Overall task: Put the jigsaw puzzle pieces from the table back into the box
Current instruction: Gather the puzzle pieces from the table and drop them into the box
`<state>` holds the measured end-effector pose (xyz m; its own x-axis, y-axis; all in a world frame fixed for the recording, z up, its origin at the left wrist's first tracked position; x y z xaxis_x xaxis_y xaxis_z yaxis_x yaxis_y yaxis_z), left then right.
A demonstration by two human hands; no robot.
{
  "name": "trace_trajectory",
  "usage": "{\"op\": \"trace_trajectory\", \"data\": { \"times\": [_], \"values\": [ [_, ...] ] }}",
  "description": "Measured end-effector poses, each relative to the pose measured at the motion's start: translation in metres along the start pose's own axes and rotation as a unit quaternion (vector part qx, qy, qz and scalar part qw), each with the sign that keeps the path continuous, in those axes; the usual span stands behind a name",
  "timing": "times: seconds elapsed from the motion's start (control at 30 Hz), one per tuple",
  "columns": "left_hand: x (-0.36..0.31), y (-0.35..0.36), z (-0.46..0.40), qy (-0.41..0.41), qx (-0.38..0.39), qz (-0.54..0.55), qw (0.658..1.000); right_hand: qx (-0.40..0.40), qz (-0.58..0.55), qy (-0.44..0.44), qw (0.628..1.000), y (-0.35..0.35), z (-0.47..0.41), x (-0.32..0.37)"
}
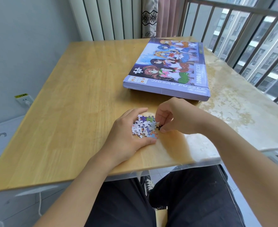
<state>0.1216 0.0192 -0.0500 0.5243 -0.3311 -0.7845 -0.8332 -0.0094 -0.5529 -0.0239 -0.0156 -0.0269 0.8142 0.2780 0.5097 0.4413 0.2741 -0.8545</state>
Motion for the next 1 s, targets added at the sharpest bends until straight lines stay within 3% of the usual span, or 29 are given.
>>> {"op": "trace_trajectory", "data": {
  "times": [0.27, 0.43, 0.5, 0.57, 0.63, 0.73, 0.83, 1.0],
  "values": [
    [-0.002, -0.01, 0.001, -0.008, -0.003, -0.012, 1.0, -0.035, -0.03, -0.039, 0.998, -0.001, 0.005, 0.007],
    [0.011, -0.031, 0.006, -0.02, 0.009, -0.091, 0.996, -0.029, -0.29, -0.012, 0.957, 0.005, -0.006, 0.005],
    [0.016, -0.04, 0.009, -0.041, 0.004, -0.117, 0.992, -0.024, -0.322, -0.011, 0.947, 0.013, -0.013, 0.009],
    [0.019, -0.047, 0.013, -0.055, -0.008, -0.129, 0.99, -0.06, -0.269, -0.028, 0.961, 0.009, -0.017, 0.011],
    [0.019, -0.05, 0.017, -0.059, -0.027, -0.14, 0.988, -0.079, -0.117, -0.027, 0.99, -0.001, -0.014, 0.013],
    [0.013, -0.051, 0.023, -0.058, -0.073, -0.146, 0.985, 0.015, 0.084, 0.024, 0.996, 0.008, -0.005, 0.009],
    [0.01, -0.043, 0.027, -0.067, -0.09, -0.118, 0.987, 0.067, 0.113, 0.035, 0.991, 0.024, -0.004, 0.014],
    [0.01, -0.027, 0.021, -0.076, -0.076, 0.007, 0.994, 0.042, 0.085, -0.013, 0.995, 0.025, -0.015, 0.026]
  ]
}}
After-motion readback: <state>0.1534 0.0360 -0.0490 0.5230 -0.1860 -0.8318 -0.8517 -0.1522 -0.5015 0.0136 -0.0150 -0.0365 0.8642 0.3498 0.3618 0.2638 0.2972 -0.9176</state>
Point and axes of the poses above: each hand's wrist, its own z-axis away from the middle knuckle, its own y-axis out of the palm, x = y × z, the point moved 9 cm from there along -z, towards the middle knuckle, and after that the axes turned 3 degrees about -x, right-handed, at the moved point
